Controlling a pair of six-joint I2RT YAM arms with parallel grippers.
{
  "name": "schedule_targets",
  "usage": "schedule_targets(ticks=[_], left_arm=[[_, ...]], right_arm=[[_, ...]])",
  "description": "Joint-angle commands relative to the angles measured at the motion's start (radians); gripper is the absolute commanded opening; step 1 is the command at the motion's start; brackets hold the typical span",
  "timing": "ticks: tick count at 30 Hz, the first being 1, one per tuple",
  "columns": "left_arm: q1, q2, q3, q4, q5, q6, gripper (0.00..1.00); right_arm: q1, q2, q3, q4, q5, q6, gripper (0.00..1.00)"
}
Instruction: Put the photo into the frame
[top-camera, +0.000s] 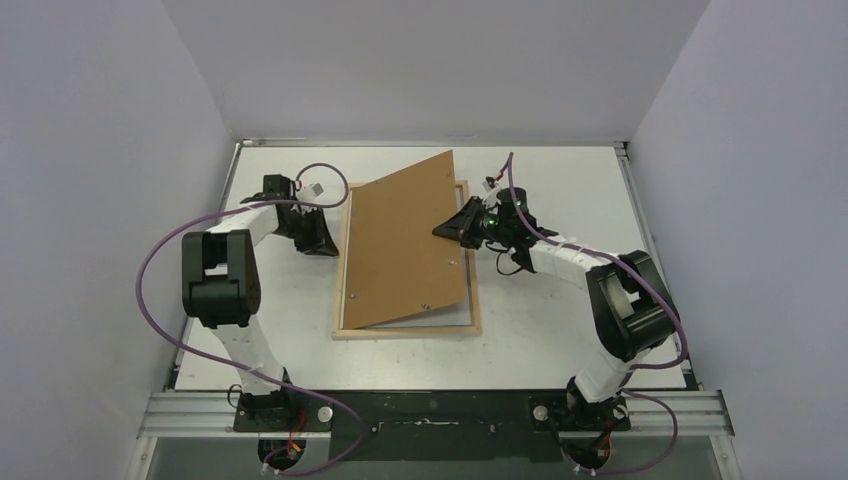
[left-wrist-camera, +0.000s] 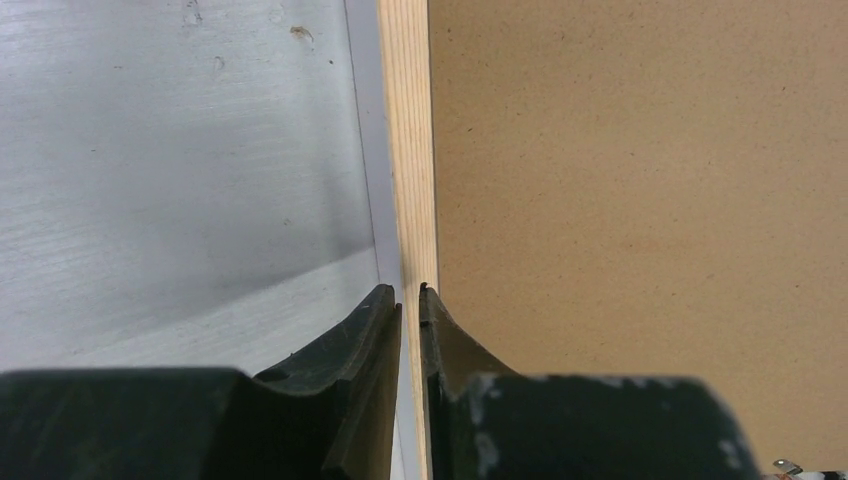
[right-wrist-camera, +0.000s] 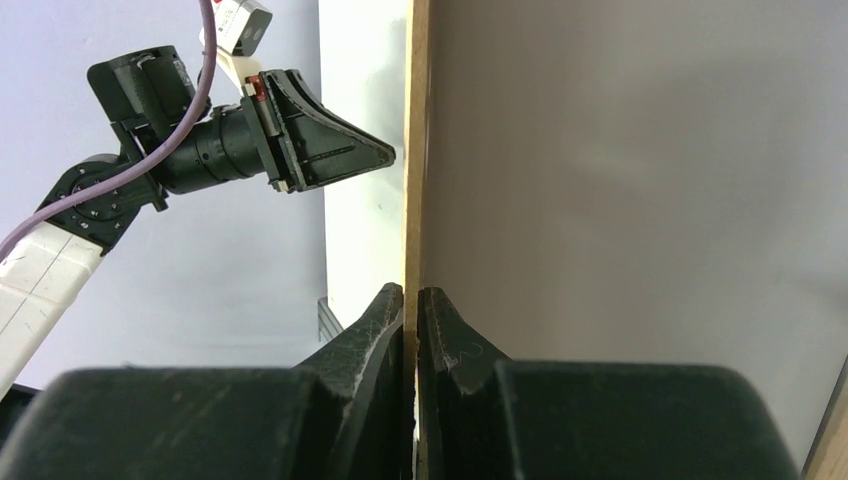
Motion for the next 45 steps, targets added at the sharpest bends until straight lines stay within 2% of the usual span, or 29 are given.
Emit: schedule_targets(ticks=[1,18,24,26,28,29,32,38,40,45], left_arm=[[-0.012,0.011,0.0,0.037,0.001,-0.003,0.11],[-0.026,0.048,-0.021,0.062,0.0,0.002,0.01],[-0.026,0.05,-0.019,0.061,0.005,0.003,0.0],[-0.026,0.05,-0.021,0.058,0.007,0.006,0.0],[-0.026,0.048,-0.021,0.057,0.009,0.008,0.0],[-0.025,0.048,-0.021,0.056,0.01,0.008,0.0],[-0.023,0.044,-0.02,0.056,0.014,0.007,0.0],[-0.017,0.037,-0.015,0.057,0.021,-0.003,0.0],[-0.015,0.038,-0.015,0.056,0.023,-0.003,0.0],[-0.015,0.036,-0.014,0.05,0.022,-0.001,0.0]], right_arm=[[0.009,-0.016,-0.001,0.121,-0.011,0.015,0.05],[0.036,0.012,-0.019,0.177,0.012,0.04,0.05],[0.05,0.035,0.002,0.076,0.047,-0.045,0.07],[0.051,0.034,0.031,-0.027,0.089,-0.104,0.13],[0.052,0.032,0.069,-0.147,0.144,-0.183,0.23],[0.053,0.029,0.089,-0.205,0.184,-0.216,0.34],[0.065,0.023,0.149,-0.376,0.276,-0.3,0.59],[0.116,0.05,0.262,-0.593,0.454,-0.398,0.98],[0.137,0.074,0.307,-0.661,0.505,-0.425,0.9],[0.176,0.105,0.386,-0.774,0.629,-0.46,0.9]])
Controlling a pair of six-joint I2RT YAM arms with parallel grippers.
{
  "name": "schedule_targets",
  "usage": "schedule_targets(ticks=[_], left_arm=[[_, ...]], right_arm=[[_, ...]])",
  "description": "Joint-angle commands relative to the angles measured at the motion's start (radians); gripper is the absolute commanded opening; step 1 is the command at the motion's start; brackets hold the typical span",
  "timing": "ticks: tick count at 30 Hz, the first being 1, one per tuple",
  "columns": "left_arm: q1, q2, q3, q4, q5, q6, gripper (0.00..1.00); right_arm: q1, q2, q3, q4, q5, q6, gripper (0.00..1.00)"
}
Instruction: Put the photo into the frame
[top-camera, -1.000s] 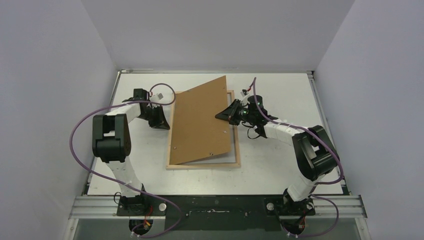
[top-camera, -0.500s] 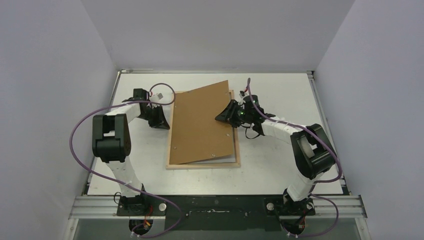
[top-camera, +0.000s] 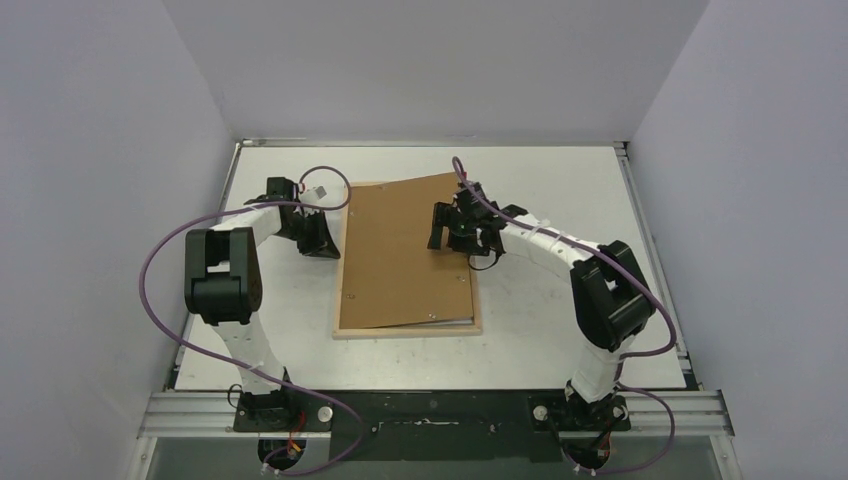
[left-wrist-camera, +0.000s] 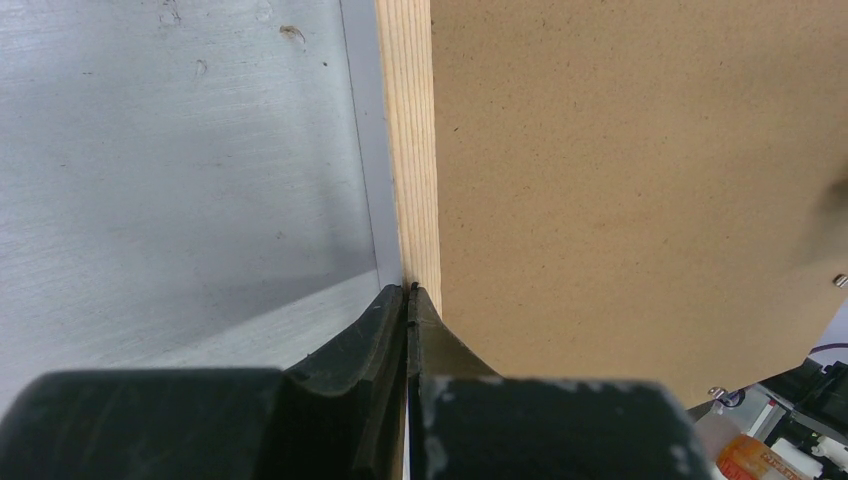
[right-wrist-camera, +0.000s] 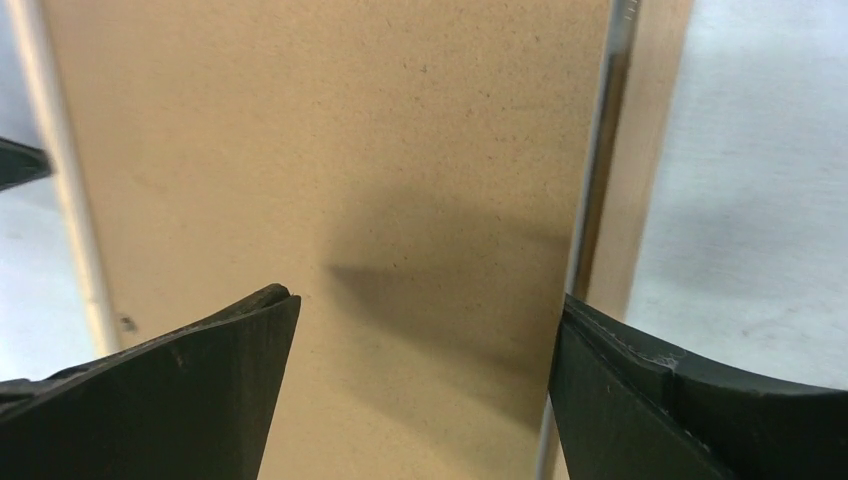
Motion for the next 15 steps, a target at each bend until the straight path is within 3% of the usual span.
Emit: schedule_targets(ticks=[1,9,15], left_arm=[[0.002,0.013,-0.002,0.026,0.017,-0.001,0.0],[0.012,0.016,0.002,0.023,0.024,-0.004,0.0],[0.012,0.016,0.004,0.019,0.025,-0.002,0.0]], right_arm=[[0.031,0.009,0.084,-0.126,0.184,-0.07,0.9],[0.074,0.04,0.178,-0.251,0.337,-0.14,0.9],[0.08,0.018,0.18,-0.227,0.349,-0.139,0.9]])
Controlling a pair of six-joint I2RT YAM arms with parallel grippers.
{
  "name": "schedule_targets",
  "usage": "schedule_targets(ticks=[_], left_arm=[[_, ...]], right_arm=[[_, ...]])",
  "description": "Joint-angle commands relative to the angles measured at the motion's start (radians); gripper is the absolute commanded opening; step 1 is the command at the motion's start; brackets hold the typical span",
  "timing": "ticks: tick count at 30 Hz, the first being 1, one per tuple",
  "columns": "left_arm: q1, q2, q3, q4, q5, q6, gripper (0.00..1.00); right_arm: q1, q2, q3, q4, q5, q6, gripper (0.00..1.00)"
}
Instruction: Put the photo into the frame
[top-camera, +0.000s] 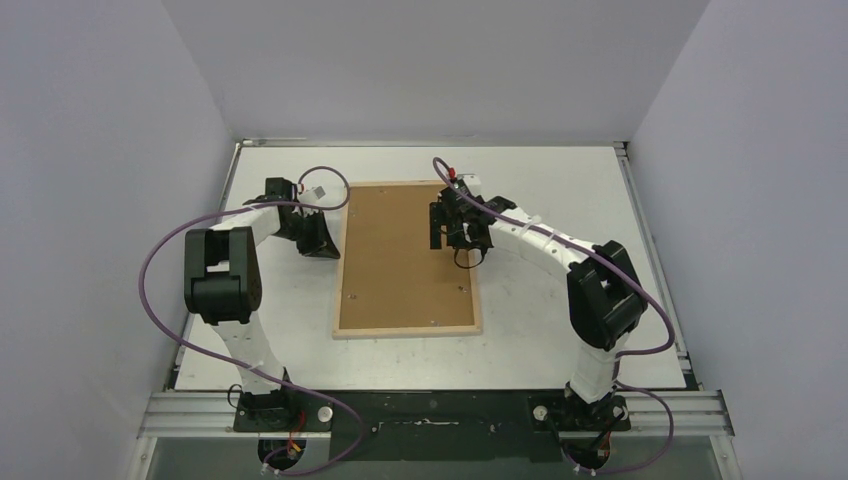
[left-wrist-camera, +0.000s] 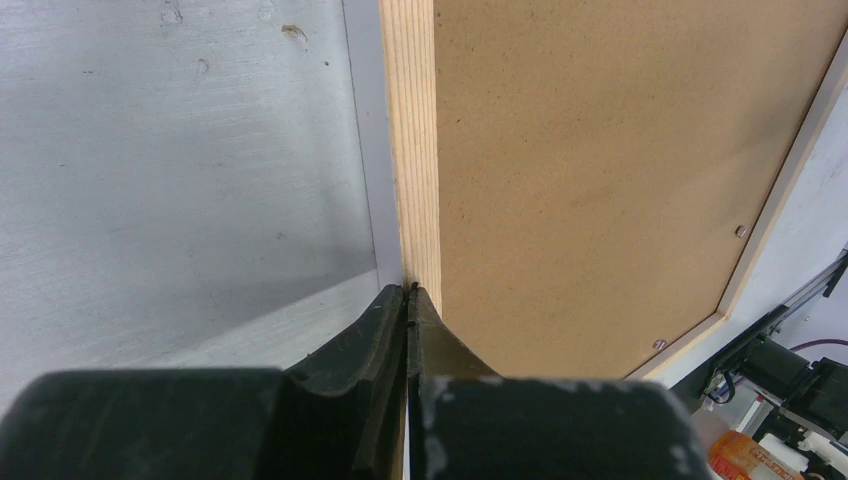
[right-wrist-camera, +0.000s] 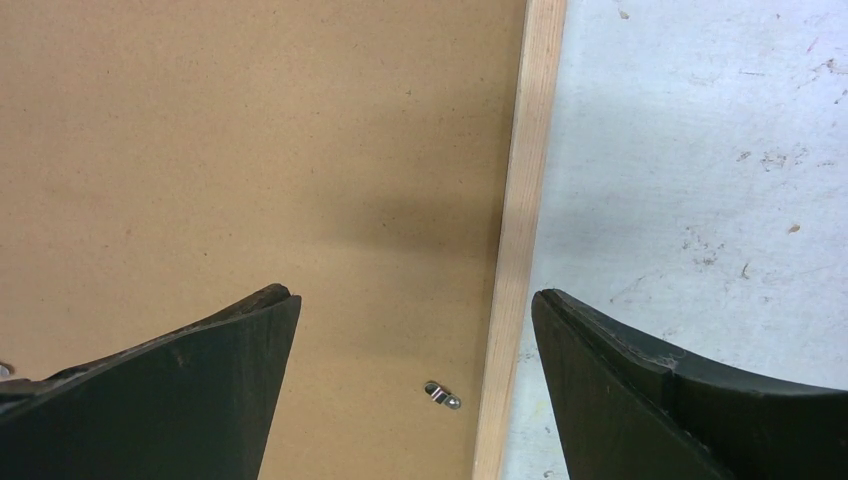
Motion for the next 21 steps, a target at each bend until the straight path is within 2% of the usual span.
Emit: schedule_targets(ticks=[1,4,7,11,17,21], left_arm=[[0.003,0.012,0.004,0.018,0.008,0.0,0.0],[0.005,0.015,0.011,0.01,0.01,0.001,0.0],[0.007,0.016,0.014,0.008,0.018,0.003,0.0],[0.009,0.015,0.013,0.0,0.024,0.006,0.0],[0.016,0.005,0.0,-0.01,0.066,0.005,0.0],[0.021,-0.024,-0.006,-0.037,0.102,0.017,0.0]], right_arm=[[0.009,-0.032,0.023,0.015,0.067,-0.015,0.9],[0.008,-0.058,0.003,0.067,0.07,-0.014,0.91],[0.007,-0.065,-0.004,0.102,0.061,-0.01,1.0],[0.01,-0.074,-0.034,0.219,-0.04,0.005,0.8],[0.026,-0.012,-0.077,0.468,-0.286,0.093,0.5],[0.09,0.023,-0.087,0.56,-0.352,0.103,0.42]])
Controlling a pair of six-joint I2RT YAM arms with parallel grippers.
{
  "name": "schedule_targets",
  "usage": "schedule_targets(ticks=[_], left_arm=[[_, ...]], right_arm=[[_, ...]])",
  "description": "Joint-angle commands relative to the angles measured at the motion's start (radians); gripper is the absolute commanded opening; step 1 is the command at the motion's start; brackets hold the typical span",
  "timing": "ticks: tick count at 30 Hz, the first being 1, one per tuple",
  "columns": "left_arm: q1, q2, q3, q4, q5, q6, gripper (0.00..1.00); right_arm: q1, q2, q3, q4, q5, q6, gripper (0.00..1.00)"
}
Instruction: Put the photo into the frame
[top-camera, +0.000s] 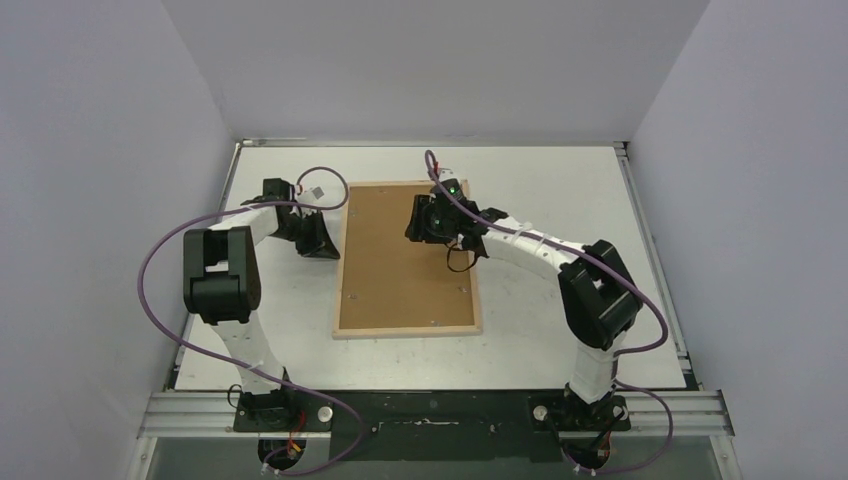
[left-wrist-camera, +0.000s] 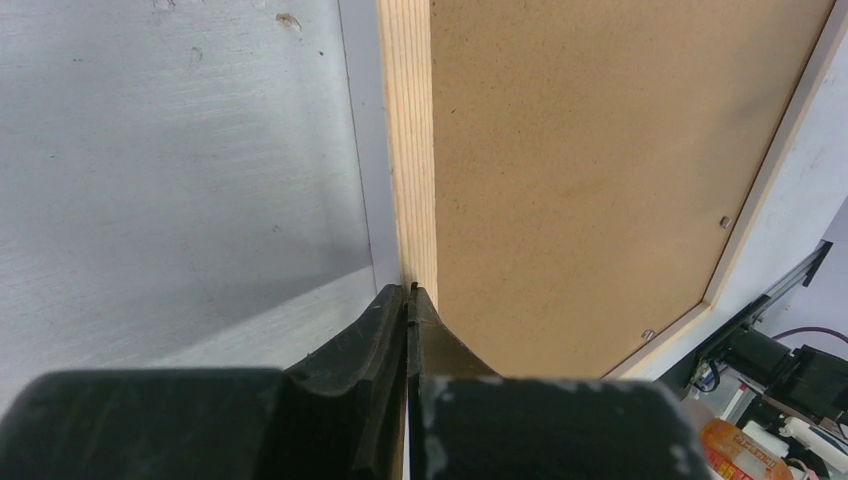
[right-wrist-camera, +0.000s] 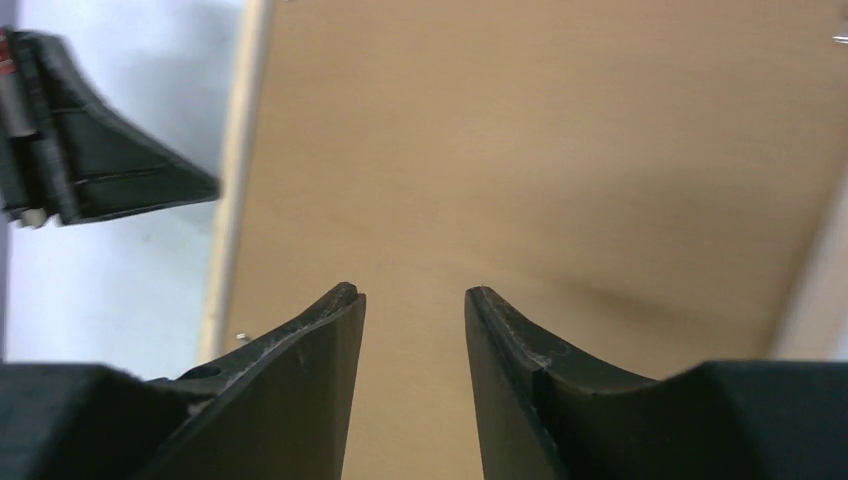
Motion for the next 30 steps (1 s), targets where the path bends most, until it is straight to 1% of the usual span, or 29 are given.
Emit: schedule_targets(ticks=[1,4,8,14,17,21,26,30], left_arm=[[0.014,-0.035,-0.007,-0.04,0.082,0.023,0.0],[0.025,-0.056,-0.009,-0.093,0.111,0.066,0.03],[0.029,-0.089,-0.055,-0.16,0.12,0.123,0.06],[0.046,-0.141,-0.104,-0.236,0.087,0.264,0.09],[0.057,-0.159,-0.123,-0.247,0.064,0.306,0.09],[0.06,-0.161,-0.116,-0.265,0.059,0.322,0.09],[0.06,-0.15,-0.1,-0.28,0.049,0.322,0.1],[0.06,-0.138,-0.091,-0.294,0.038,0.378,0.11]], right_arm=[[0.09,0.022,-0.02,0.207,-0.13,0.022,0.41],[0.156,0.023,-0.05,0.259,-0.158,0.005,0.4],[0.214,0.035,-0.107,0.344,-0.216,0.01,0.4],[0.255,0.092,-0.12,0.405,-0.258,-0.027,0.54],[0.258,0.12,-0.119,0.426,-0.272,-0.038,0.57],[0.262,0.162,-0.12,0.467,-0.29,-0.038,0.54],[0.267,0.197,-0.093,0.482,-0.302,-0.056,0.54],[0.271,0.224,-0.061,0.473,-0.32,-0.074,0.54]])
